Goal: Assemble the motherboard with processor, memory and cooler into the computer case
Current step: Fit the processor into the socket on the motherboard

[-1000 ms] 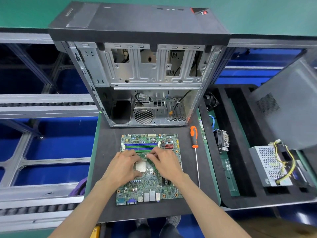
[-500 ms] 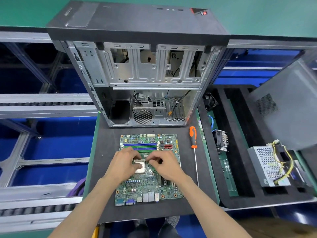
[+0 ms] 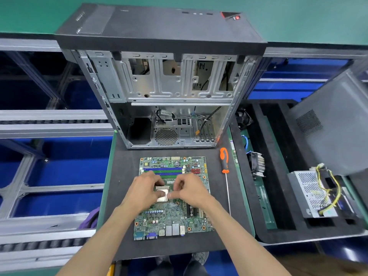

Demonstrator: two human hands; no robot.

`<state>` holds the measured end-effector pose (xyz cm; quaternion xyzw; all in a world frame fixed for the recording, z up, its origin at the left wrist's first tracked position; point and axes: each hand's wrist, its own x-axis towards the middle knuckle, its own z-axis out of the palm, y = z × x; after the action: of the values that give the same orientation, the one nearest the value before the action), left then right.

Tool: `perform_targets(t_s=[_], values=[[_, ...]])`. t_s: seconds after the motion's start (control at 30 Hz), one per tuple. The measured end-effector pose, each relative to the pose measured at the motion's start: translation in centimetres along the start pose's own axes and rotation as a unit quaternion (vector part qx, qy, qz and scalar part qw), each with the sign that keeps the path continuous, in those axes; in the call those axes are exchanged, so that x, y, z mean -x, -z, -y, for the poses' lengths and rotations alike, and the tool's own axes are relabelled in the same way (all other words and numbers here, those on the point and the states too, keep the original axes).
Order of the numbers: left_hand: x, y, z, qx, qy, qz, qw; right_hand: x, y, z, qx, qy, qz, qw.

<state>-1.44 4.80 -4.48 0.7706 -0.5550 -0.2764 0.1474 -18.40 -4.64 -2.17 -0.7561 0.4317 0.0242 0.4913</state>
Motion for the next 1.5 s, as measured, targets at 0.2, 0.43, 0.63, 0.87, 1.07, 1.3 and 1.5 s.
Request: perform_targets(t_s=[0.2, 0.43, 0.63, 0.87, 1.07, 1.3, 1.5], values=[[0.0, 0.1, -0.1, 0.006, 0.0, 0.002, 1.0, -0.1, -1.1, 0.8, 0.278, 0.04, -0.006, 0.96], [0.0, 0.1, 0.0, 0.005, -0.003, 0.002, 1.0, -0.1, -0.8, 0.5, 0.285, 0.049, 0.015, 0.957], [-0.1, 0.2, -0.1, 0.008, -0.004, 0.004, 1.0, 0.0, -0.9, 0.5, 0.288, 0.055, -0.002, 0.956], [-0.1, 0.2, -0.2, 0.01, 0.0, 0.004, 1.0, 0.1, -1.1, 0.8, 0.305, 0.054, -0.007, 0.951], [-0.1, 0.3, -0.3, 0.007, 0.0, 0.006, 1.0, -0.1, -1.2, 0.5, 0.299, 0.052, -0.014, 0.953], [0.0, 0.5, -0.5, 0.0, -0.003, 0.013, 1.0, -0.1, -1.3, 0.2, 0.302, 0.062, -0.021, 0.951], [-0.4, 0.3, -1.1, -0.031, -0.021, 0.016, 0.999, 0.2, -1.2, -0.4, 0.3, 0.08, -0.031, 0.95]])
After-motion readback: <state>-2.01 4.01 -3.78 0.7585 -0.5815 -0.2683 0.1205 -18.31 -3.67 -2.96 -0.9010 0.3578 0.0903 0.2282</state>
